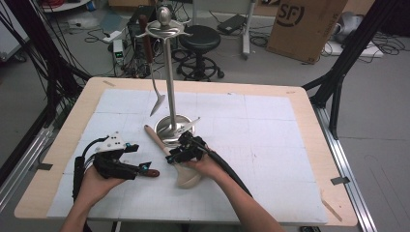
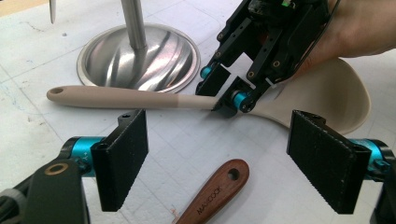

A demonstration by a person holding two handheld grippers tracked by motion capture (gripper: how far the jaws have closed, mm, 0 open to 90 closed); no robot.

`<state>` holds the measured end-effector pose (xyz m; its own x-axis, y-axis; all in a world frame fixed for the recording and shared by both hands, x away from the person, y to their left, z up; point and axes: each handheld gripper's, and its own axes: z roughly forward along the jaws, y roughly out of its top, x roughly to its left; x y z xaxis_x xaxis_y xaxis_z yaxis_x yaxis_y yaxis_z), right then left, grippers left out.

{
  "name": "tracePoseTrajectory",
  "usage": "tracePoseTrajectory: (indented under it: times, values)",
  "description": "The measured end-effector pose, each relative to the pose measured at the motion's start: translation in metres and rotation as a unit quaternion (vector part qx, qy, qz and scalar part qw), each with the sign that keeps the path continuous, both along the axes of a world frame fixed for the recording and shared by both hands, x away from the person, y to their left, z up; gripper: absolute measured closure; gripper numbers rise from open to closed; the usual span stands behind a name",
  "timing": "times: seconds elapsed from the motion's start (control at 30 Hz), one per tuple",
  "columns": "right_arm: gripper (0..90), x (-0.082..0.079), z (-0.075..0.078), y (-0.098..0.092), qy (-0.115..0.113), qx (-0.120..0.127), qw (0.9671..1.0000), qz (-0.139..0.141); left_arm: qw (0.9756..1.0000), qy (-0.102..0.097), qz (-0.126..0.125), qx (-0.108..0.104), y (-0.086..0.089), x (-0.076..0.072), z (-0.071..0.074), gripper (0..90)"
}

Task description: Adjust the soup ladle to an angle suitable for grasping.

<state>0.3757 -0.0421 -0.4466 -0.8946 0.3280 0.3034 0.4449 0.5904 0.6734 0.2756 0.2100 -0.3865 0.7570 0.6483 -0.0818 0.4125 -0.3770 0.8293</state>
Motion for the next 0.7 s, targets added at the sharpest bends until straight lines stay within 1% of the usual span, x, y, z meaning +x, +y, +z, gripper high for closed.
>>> tracePoseTrajectory:
  times: [0.2, 0.37, 0.47, 0.53, 0.57, 0.7]
  values:
    - [66.4, -0.0005, 0.0022, -0.0032, 0.012, -0.004, 0.9999, 0.000, 1.0000, -0.001, 0.001, -0.001, 0.0006, -0.0004, 0.0001, 21.3]
    - [68.4, -0.0017, 0.0054, -0.0069, 0.015, -0.015, 0.9998, 0.004, 1.0000, -0.002, 0.001, -0.001, 0.0013, -0.0009, 0.0005, 21.3]
    - [67.7, -0.0023, 0.0055, -0.0064, 0.008, -0.017, 0.9998, 0.007, 1.0000, -0.003, 0.002, 0.000, 0.0013, -0.0012, 0.0006, 21.3]
    - [65.6, -0.0026, 0.0053, -0.0058, 0.005, -0.019, 0.9998, 0.008, 1.0000, -0.003, 0.002, 0.000, 0.0012, -0.0012, 0.0005, 21.3]
    - [63.5, -0.0022, 0.0043, -0.0053, 0.006, -0.020, 0.9997, 0.011, 1.0000, -0.003, 0.002, 0.000, 0.0011, -0.0013, 0.0005, 21.3]
    - [63.3, -0.0014, 0.0030, -0.0044, 0.004, -0.021, 0.9997, 0.015, 1.0000, -0.002, 0.002, 0.001, 0.0006, -0.0009, 0.0002, 21.3]
